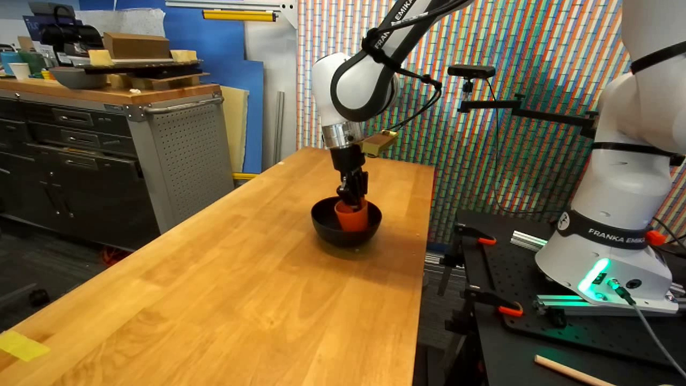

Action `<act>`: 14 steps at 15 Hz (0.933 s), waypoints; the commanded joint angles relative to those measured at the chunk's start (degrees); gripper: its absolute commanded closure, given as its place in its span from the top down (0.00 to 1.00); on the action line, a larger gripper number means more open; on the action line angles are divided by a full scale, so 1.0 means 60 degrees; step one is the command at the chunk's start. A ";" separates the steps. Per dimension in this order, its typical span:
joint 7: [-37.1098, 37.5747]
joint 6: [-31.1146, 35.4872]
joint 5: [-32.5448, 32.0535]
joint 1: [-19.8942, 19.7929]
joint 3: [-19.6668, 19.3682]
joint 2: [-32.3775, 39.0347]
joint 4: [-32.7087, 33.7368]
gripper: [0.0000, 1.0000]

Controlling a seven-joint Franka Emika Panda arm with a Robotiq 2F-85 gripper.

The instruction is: Pick up the orange cup and place it in the black bowl

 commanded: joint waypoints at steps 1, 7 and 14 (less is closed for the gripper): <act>-0.0474 0.0541 -0.0035 -0.0007 0.0064 -0.0219 -0.0162 0.49; -0.0992 0.0263 -0.0382 0.0073 0.0086 -0.1414 -0.0400 0.94; -0.1175 -0.0769 -0.1120 0.0232 0.0171 -0.3390 -0.0438 1.00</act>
